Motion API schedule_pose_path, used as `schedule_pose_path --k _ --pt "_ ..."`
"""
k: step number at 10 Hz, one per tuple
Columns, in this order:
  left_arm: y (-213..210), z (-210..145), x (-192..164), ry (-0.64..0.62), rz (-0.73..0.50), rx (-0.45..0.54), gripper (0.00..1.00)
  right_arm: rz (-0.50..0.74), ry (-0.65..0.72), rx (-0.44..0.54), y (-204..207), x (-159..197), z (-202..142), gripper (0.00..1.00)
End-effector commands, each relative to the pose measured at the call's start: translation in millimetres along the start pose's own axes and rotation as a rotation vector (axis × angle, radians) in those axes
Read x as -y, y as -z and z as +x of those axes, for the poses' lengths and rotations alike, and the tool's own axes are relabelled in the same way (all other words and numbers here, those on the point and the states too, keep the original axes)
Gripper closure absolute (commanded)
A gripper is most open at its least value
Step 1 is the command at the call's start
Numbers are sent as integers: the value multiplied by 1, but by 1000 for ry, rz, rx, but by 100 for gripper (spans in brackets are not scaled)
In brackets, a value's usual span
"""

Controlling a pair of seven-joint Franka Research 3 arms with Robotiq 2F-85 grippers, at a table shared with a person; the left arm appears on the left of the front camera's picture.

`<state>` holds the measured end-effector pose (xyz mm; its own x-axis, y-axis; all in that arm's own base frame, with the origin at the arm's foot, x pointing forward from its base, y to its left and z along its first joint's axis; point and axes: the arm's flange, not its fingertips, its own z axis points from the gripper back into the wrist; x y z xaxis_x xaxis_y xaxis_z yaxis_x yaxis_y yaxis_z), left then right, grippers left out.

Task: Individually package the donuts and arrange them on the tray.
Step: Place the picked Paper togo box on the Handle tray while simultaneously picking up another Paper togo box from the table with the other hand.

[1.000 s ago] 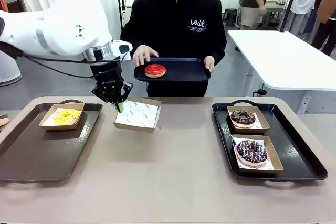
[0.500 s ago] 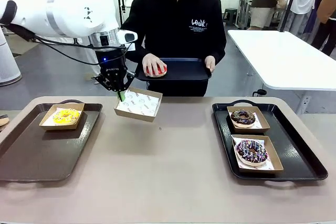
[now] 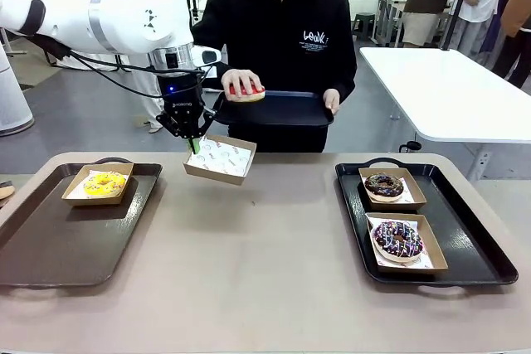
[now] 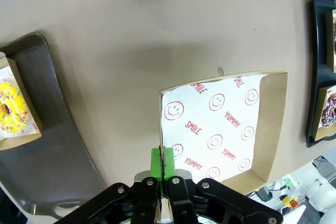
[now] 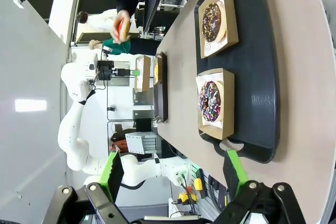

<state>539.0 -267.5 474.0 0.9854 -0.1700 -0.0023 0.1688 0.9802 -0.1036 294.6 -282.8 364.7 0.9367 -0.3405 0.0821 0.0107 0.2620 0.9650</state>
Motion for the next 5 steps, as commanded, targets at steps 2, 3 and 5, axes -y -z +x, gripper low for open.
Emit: schedule_pose_path --k 2,3,5 --pt "0 0 0 0 0 0 100 2 10 5 -1 -1 0 0" --pt "0 0 0 0 0 0 100 2 10 5 -1 -1 0 0" --pt "0 0 0 0 0 0 100 2 10 5 -1 -1 0 0"
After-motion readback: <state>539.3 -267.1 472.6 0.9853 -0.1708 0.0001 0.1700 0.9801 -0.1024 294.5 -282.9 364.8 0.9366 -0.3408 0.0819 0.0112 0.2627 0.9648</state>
